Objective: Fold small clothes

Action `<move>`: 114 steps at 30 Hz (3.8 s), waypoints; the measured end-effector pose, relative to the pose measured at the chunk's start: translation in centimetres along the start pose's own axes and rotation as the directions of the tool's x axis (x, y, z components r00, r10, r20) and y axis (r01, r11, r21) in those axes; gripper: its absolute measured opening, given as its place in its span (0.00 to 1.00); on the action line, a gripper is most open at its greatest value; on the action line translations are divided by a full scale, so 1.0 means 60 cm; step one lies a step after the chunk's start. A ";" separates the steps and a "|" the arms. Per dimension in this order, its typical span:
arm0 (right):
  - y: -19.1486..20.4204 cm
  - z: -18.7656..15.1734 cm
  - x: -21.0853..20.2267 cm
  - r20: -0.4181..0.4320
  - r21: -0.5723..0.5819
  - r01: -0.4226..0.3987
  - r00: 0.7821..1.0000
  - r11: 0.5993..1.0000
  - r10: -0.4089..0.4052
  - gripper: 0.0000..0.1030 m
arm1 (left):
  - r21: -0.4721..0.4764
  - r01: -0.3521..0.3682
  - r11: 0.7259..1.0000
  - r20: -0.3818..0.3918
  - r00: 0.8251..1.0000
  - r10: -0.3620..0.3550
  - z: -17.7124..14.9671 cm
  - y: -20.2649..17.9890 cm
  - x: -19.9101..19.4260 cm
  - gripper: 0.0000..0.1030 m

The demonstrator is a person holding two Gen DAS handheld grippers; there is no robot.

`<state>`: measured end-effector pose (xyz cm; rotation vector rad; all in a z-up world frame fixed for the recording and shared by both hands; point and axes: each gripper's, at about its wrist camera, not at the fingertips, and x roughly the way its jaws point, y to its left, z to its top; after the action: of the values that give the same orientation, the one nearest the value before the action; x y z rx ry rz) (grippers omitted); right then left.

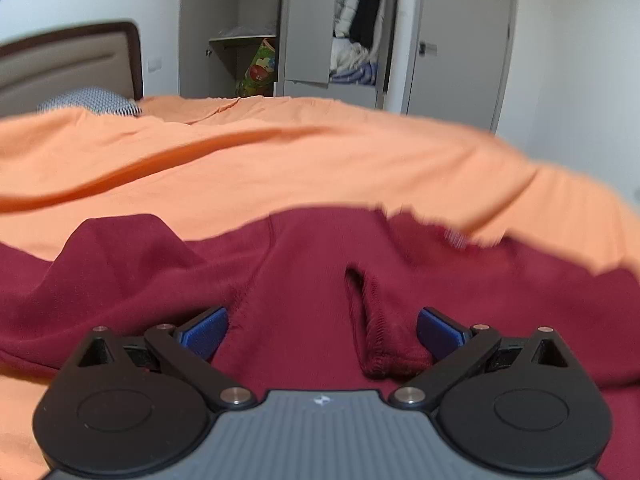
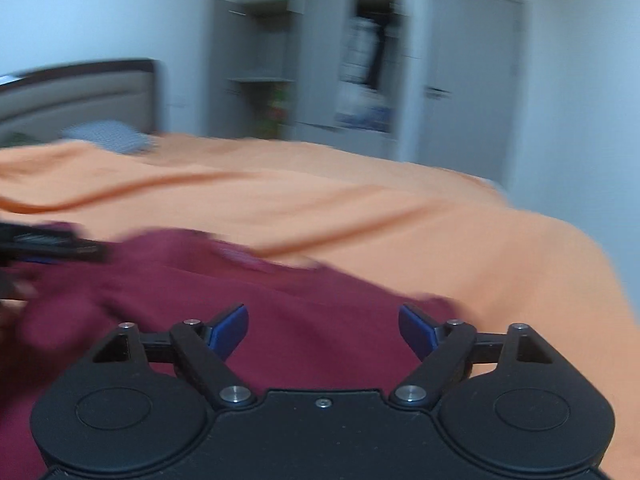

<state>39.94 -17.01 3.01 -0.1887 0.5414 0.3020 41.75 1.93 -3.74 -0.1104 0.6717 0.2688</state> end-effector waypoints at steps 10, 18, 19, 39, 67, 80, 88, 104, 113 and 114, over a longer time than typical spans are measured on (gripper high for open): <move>-0.181 -0.062 0.116 -0.143 0.094 0.020 0.990 0.995 -0.007 0.35 | -0.046 0.048 0.998 0.056 0.997 -0.045 -0.050 0.014 0.024 1.00; -0.172 -0.036 0.138 -0.096 0.047 -0.092 0.991 0.995 0.096 0.00 | -0.048 0.052 0.997 0.062 0.997 -0.049 -0.050 0.018 0.021 1.00; -0.164 -0.028 0.133 -0.075 -0.025 -0.066 0.995 0.997 0.064 0.00 | -0.048 0.052 0.997 0.063 0.997 -0.049 -0.051 0.018 0.021 1.00; -0.187 -0.011 0.144 -0.080 -0.376 0.134 0.981 0.917 -0.176 0.22 | -0.045 0.052 0.998 0.070 0.996 -0.048 -0.054 0.018 0.022 1.00; -0.342 -0.020 0.186 -0.064 0.678 -0.277 0.900 0.681 0.430 0.78 | -0.044 0.054 0.998 0.080 0.996 -0.050 -0.056 0.017 0.023 1.00; -0.303 0.065 0.146 0.107 0.372 -0.371 0.927 0.851 0.358 0.20 | -0.063 0.081 0.995 0.095 0.993 -0.075 -0.059 0.024 0.022 1.00; -0.354 0.003 0.179 -0.007 0.554 -0.171 0.978 0.815 0.211 0.30 | -0.063 0.081 0.995 0.095 0.993 -0.075 -0.059 0.025 0.022 1.00; -0.361 -0.042 0.199 -0.016 0.792 -0.180 0.950 0.584 0.313 0.43 | -0.060 0.078 0.995 0.097 0.993 -0.072 -0.060 0.026 0.024 1.00; -0.355 -0.023 0.233 -0.002 0.844 -0.145 0.962 0.517 0.272 0.08 | -0.060 0.078 0.995 0.096 0.993 -0.072 -0.060 0.026 0.024 1.00; -0.344 -0.007 0.236 -0.008 0.811 -0.153 0.962 0.565 0.273 0.07 | -0.060 0.078 0.995 0.096 0.993 -0.072 -0.060 0.026 0.024 1.00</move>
<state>58.09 -33.22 -2.89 0.7765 0.7930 0.2523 40.22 3.03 -7.46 -0.1829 0.5643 0.2218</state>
